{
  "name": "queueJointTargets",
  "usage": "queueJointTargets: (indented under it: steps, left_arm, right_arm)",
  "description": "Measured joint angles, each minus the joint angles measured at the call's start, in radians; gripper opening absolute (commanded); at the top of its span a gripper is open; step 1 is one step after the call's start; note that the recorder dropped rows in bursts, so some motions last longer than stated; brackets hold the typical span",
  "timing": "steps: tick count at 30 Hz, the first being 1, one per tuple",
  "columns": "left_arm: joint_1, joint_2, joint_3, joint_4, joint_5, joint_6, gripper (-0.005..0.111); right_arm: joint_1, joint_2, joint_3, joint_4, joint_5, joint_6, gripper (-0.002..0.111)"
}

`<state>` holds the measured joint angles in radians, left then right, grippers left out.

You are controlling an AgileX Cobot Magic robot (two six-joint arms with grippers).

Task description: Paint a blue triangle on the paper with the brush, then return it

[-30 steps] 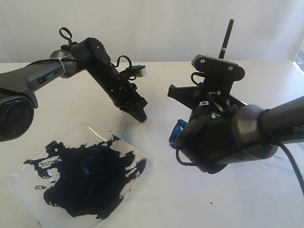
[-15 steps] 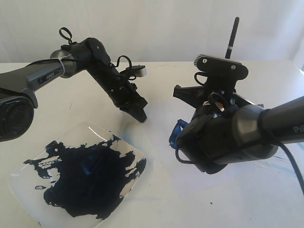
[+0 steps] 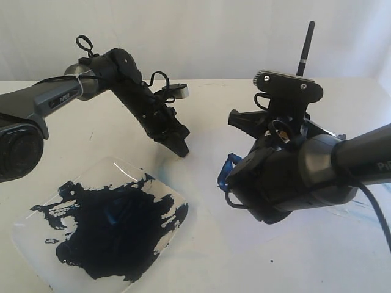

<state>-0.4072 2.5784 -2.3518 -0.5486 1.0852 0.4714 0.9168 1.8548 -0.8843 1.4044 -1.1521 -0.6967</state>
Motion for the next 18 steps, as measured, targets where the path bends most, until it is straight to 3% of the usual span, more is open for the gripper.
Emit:
queueJointTargets:
  steps: [18]
  left_arm:
    - [0.0, 0.0, 0.0, 0.0, 0.0, 0.0, 0.0]
  right_arm:
    - [0.0, 0.0, 0.0, -0.042, 0.039, 0.026, 0.0]
